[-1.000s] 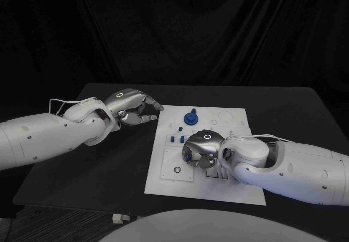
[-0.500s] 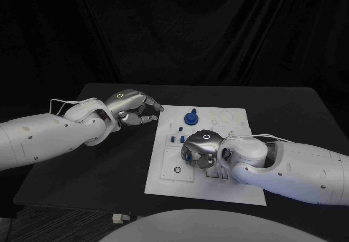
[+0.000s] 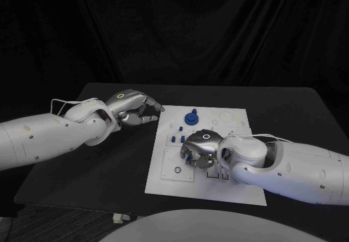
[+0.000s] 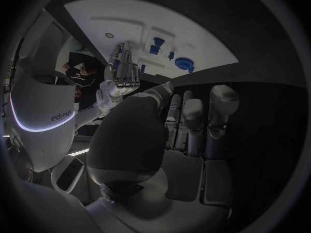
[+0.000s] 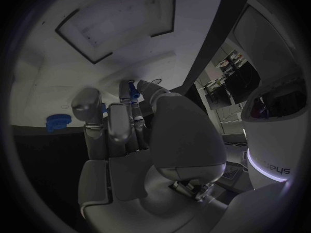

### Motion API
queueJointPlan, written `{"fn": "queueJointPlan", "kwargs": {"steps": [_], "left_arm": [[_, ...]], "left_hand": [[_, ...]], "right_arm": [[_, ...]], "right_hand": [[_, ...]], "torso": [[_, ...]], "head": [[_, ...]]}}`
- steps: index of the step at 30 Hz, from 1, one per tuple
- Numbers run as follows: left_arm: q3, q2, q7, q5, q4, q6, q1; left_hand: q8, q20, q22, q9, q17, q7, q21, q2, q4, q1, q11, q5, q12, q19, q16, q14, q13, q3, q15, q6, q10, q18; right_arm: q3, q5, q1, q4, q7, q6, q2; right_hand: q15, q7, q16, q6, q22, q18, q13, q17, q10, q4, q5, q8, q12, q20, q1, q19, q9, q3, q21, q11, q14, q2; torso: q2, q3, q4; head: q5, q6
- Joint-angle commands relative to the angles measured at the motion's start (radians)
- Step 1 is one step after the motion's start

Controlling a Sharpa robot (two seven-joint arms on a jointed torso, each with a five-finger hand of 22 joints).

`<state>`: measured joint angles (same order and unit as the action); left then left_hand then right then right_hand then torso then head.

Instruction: Assemble the parts on the task board

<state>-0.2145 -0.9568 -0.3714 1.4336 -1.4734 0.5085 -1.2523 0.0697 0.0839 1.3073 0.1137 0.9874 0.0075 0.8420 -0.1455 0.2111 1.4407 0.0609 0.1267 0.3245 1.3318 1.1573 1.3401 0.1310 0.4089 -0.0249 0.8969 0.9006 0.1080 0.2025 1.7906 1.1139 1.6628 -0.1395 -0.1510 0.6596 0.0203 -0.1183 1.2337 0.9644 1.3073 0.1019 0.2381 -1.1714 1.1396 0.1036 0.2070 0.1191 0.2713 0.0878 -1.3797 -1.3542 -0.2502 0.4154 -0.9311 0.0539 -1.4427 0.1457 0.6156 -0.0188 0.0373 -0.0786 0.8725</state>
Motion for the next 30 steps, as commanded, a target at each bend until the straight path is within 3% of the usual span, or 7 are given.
{"fn": "queueJointPlan", "kwargs": {"steps": [1,9,12,15,21,30], "left_arm": [[0.001,0.001,-0.015,-0.007,-0.001,-0.004,0.002],[0.001,0.003,-0.014,-0.007,0.001,-0.007,0.002],[0.001,0.004,-0.014,-0.007,0.001,-0.009,0.002],[0.001,0.004,-0.014,-0.007,0.001,-0.010,0.002],[0.001,0.005,-0.014,-0.007,0.002,-0.012,0.003],[0.001,0.005,-0.014,-0.007,0.003,-0.014,0.003]], "left_hand": [[-0.004,0.001,0.106,-0.002,-0.001,0.005,-0.003,0.010,0.002,-0.003,0.004,0.005,0.006,-0.007,-0.005,-0.006,0.000,0.003,0.001,0.001,0.003,0.009],[-0.004,0.001,0.106,-0.002,-0.001,0.005,-0.004,0.010,0.002,-0.002,0.004,0.006,0.007,-0.007,-0.005,-0.006,0.000,0.003,0.001,0.001,0.005,0.009],[-0.004,0.001,0.106,-0.002,-0.001,0.005,-0.004,0.010,0.002,-0.002,0.004,0.006,0.007,-0.007,-0.005,-0.006,0.000,0.003,0.001,0.001,0.005,0.009],[-0.004,0.001,0.106,-0.002,-0.001,0.005,-0.006,0.010,0.001,-0.002,0.004,0.006,0.008,-0.008,-0.005,-0.006,0.001,0.004,0.001,0.001,0.006,0.009],[-0.004,0.001,0.106,-0.002,-0.001,0.005,-0.006,0.010,0.001,-0.002,0.004,0.006,0.008,-0.008,-0.005,-0.006,0.001,0.004,0.001,0.001,0.006,0.009],[-0.004,0.001,0.106,-0.002,-0.001,0.005,-0.006,0.010,0.001,-0.002,0.004,0.006,0.008,-0.008,-0.005,-0.006,0.001,0.004,0.001,0.001,0.006,0.009]], "right_arm": [[0.003,0.006,-0.004,-0.001,-0.022,0.033,0.000],[0.003,0.006,-0.004,0.002,-0.026,0.033,0.005],[0.003,0.006,-0.004,0.003,-0.025,0.032,0.006],[0.003,0.006,-0.004,0.004,-0.024,0.029,0.008],[0.003,0.006,-0.004,0.006,-0.022,0.025,0.011],[0.003,0.006,-0.004,0.012,-0.023,0.017,0.017]], "right_hand": [[0.000,0.001,-0.007,-0.006,0.109,0.013,-0.001,0.003,-0.010,0.007,-0.013,-0.004,-0.004,-0.002,0.007,0.007,0.002,-0.001,0.007,-0.001,0.007,0.007],[-0.002,0.005,-0.018,-0.002,0.105,0.015,0.000,0.015,-0.014,0.014,-0.041,-0.005,-0.002,0.000,0.014,0.013,0.009,-0.006,0.026,0.000,0.013,0.013],[0.006,0.003,-0.047,0.028,0.099,0.020,0.007,0.044,-0.007,-0.019,0.084,0.008,0.011,-0.005,-0.031,0.024,0.011,0.021,0.059,-0.006,0.026,0.008],[0.005,0.003,-0.053,0.052,0.100,0.021,0.012,0.050,-0.010,-0.034,0.137,0.021,0.019,-0.007,-0.037,0.025,0.006,0.028,0.063,-0.006,0.028,0.010],[0.006,0.003,-0.054,0.074,0.102,0.020,0.017,0.049,-0.010,-0.052,0.171,0.037,0.027,-0.008,-0.042,0.024,-0.004,0.032,0.061,-0.006,0.026,0.012],[0.006,-0.001,-0.054,0.085,0.104,0.020,0.021,0.049,-0.006,-0.066,0.189,0.047,0.035,-0.009,-0.046,0.022,-0.012,0.034,0.056,-0.006,0.025,0.012]], "torso": [[0.000,-0.0001,-0.0001],[0.000,0.0000,-0.0001],[0.000,0.0000,-0.0001],[0.000,-0.0002,-0.0002],[0.000,-0.0001,-0.0001],[-0.001,-0.0001,0.0001]], "head": [[-0.002,0.000],[-0.001,0.000],[-0.001,0.000],[-0.002,0.000],[-0.002,0.000],[-0.006,0.000]]}}
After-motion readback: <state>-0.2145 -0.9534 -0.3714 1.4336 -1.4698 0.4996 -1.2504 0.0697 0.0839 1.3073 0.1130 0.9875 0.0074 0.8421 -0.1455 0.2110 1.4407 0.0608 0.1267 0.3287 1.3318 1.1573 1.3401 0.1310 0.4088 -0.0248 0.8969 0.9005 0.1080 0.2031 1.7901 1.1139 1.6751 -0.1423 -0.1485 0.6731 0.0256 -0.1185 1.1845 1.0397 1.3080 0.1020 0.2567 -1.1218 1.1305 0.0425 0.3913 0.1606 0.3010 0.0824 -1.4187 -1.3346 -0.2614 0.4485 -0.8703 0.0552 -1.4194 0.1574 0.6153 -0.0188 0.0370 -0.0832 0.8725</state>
